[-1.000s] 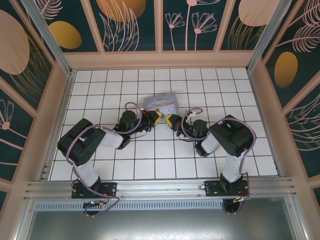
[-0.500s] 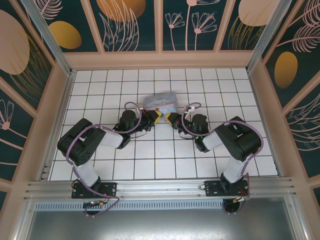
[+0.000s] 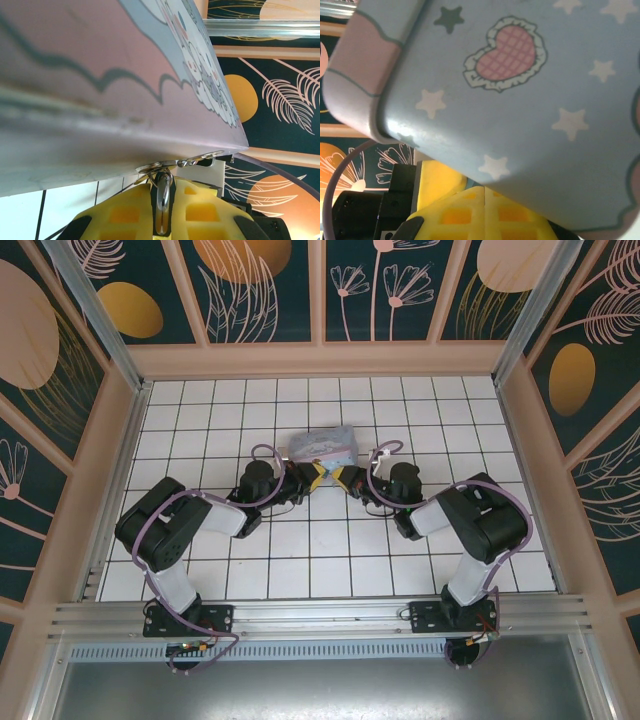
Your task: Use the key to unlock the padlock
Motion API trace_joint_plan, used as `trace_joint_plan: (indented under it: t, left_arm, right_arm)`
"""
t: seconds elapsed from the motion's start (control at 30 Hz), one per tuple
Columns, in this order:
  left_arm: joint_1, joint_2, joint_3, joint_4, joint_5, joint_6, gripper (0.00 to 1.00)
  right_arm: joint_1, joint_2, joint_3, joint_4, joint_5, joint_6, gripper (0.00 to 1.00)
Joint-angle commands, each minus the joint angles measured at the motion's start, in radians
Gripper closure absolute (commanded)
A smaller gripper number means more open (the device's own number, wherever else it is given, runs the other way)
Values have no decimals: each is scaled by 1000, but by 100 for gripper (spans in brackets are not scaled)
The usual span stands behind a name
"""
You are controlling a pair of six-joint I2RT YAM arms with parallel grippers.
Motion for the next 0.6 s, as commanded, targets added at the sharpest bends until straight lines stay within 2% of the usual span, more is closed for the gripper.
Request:
trace_joint_plan:
  t: [0.0,0.2,0.3,0.37,0.57]
  left_arm:
    - [-45,-13,11,2,136,22,100]
    - [-45,-16,21,0,136,19,100]
    - [-45,-16,26,-4,137,18,100]
    - [-44,-16,27,-6,136,18,100]
    - [-45,-18,22,-10,132,21,100]
  right_arm:
    - [22,3,49,165,4,90,100]
    - [93,77,65,361,43,316,100]
    - [116,104,102,385,43,365,100]
    - [113,98,113,344,43,327,100]
    - [62,-3,117,65,24,87,100]
